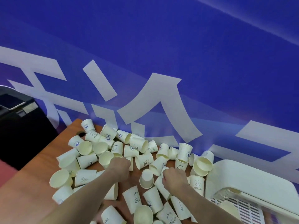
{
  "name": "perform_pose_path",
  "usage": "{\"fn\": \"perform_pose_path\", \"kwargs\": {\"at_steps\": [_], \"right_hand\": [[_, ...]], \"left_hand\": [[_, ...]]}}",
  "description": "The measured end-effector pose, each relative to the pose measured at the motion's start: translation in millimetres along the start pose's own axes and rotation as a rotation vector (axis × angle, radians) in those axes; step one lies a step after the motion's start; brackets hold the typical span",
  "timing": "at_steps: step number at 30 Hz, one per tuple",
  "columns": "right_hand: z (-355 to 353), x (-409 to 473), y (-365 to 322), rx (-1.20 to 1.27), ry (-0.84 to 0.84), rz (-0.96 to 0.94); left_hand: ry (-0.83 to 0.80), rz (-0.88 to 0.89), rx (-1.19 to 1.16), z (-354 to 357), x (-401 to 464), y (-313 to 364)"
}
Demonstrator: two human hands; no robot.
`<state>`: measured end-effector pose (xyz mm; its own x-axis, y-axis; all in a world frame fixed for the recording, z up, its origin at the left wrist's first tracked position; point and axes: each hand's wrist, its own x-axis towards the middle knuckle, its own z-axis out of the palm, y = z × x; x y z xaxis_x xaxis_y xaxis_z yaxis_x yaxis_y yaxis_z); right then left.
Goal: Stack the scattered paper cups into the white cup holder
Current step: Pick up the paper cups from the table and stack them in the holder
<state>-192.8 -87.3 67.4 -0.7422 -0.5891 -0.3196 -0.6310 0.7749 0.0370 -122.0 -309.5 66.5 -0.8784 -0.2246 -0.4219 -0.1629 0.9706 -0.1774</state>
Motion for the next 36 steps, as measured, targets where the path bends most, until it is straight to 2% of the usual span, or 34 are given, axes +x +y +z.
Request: {"fn": "perform_pose_path", "kwargs": {"at_steps": [12,17,22,27,36], "right_hand": [[16,80,1,0.031,-0.086,0.022],[30,98,1,0.020,-0.119,-0.010],[37,99,3,0.019,-0.142,0.005],[27,88,10,0.064,-0.125,0.088],[1,37,25,0.190,0.054,0.272]], "left_hand": [[-0.042,-0.166,-0.451,26,87,13],[-0.093,-0.206,-0.588,36,106,19],[-0.071,-0.229,-0.735,35,114,25],[0.013,-0.185,-0.670,30,108,31],[0.137,0.006,-0.362,-6,65,38]]}}
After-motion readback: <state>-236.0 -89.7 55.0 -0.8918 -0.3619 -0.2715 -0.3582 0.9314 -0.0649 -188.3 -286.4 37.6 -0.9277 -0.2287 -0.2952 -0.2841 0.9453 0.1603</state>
